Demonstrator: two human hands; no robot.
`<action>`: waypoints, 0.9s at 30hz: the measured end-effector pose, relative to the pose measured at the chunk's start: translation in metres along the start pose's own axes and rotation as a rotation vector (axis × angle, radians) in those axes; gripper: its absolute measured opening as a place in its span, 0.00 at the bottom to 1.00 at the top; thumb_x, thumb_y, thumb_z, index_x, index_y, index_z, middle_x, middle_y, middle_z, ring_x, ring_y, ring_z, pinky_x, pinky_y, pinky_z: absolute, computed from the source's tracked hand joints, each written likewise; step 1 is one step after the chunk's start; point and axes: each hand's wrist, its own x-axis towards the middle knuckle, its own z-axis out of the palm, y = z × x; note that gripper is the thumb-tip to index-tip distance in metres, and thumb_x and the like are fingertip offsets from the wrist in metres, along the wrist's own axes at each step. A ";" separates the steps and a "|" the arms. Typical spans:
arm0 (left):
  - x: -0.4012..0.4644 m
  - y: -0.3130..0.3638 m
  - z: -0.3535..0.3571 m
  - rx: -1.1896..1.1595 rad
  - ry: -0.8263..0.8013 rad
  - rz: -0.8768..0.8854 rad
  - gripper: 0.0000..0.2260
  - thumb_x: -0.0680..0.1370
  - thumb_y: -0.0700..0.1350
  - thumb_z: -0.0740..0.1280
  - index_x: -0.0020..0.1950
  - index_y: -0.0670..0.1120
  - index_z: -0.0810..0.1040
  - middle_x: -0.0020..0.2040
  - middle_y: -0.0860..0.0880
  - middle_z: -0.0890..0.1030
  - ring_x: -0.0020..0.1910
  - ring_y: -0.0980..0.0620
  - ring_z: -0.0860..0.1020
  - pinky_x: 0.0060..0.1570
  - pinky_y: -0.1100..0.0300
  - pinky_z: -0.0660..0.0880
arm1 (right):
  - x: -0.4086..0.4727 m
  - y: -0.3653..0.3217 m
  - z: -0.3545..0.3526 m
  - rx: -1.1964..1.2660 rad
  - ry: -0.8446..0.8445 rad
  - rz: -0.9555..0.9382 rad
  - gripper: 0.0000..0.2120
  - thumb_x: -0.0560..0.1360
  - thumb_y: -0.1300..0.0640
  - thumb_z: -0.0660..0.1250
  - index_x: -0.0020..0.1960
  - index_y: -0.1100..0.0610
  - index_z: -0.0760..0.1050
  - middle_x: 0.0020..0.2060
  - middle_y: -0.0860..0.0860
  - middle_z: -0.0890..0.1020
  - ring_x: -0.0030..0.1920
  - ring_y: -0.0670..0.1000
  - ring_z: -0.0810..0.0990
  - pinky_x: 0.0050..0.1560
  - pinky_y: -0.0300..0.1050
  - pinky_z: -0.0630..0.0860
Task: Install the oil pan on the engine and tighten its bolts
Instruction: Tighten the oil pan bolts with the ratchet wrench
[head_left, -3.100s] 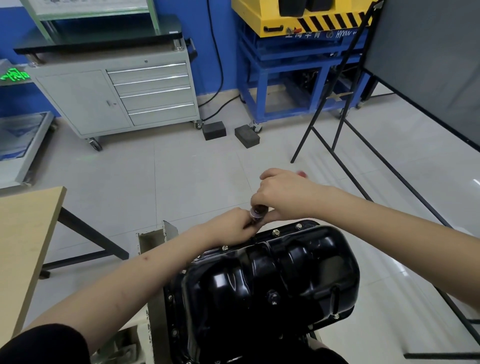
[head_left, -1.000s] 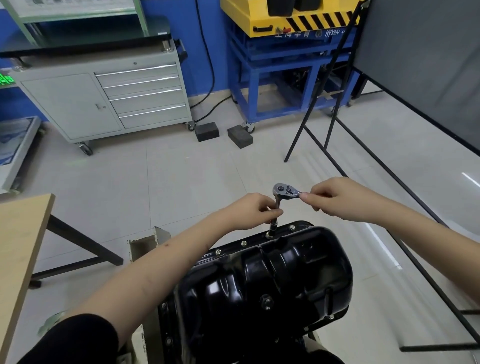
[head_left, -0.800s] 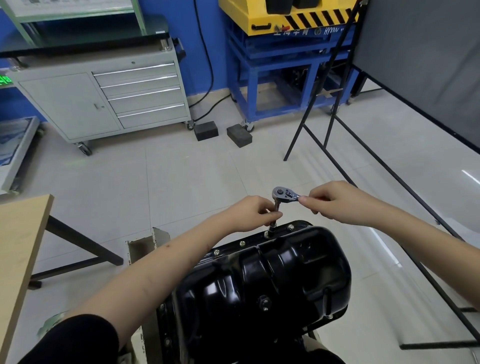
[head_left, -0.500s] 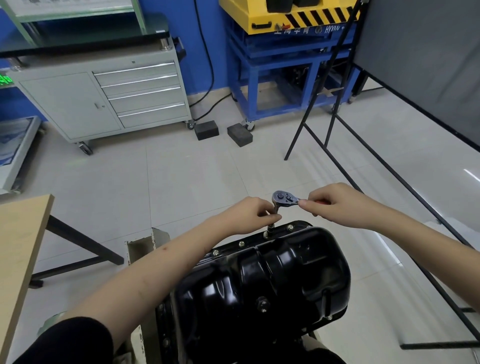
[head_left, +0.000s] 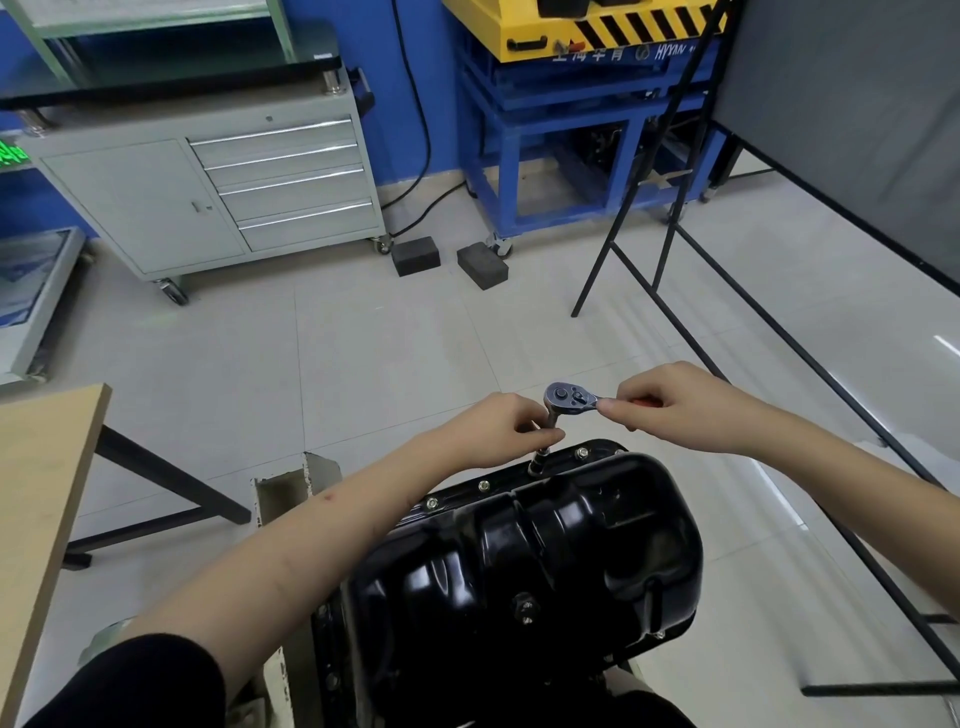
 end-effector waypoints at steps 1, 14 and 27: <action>0.000 0.001 0.000 0.009 0.001 0.001 0.13 0.78 0.49 0.63 0.41 0.42 0.79 0.32 0.48 0.75 0.27 0.56 0.66 0.32 0.63 0.64 | 0.000 0.001 0.000 -0.004 0.000 -0.003 0.22 0.75 0.44 0.61 0.32 0.62 0.72 0.18 0.44 0.63 0.21 0.44 0.63 0.24 0.33 0.61; -0.001 -0.001 0.005 0.216 0.002 0.075 0.14 0.79 0.46 0.61 0.46 0.36 0.78 0.38 0.37 0.78 0.35 0.45 0.72 0.41 0.54 0.69 | 0.011 -0.002 -0.011 -0.215 -0.146 -0.214 0.07 0.76 0.56 0.64 0.52 0.54 0.78 0.33 0.46 0.74 0.34 0.45 0.70 0.39 0.41 0.66; -0.003 0.000 0.007 0.316 0.020 0.110 0.12 0.78 0.46 0.62 0.51 0.38 0.78 0.43 0.39 0.81 0.42 0.42 0.77 0.45 0.52 0.72 | 0.019 -0.021 0.004 -0.524 -0.027 -0.282 0.20 0.73 0.38 0.61 0.62 0.44 0.69 0.42 0.46 0.80 0.44 0.50 0.77 0.40 0.42 0.67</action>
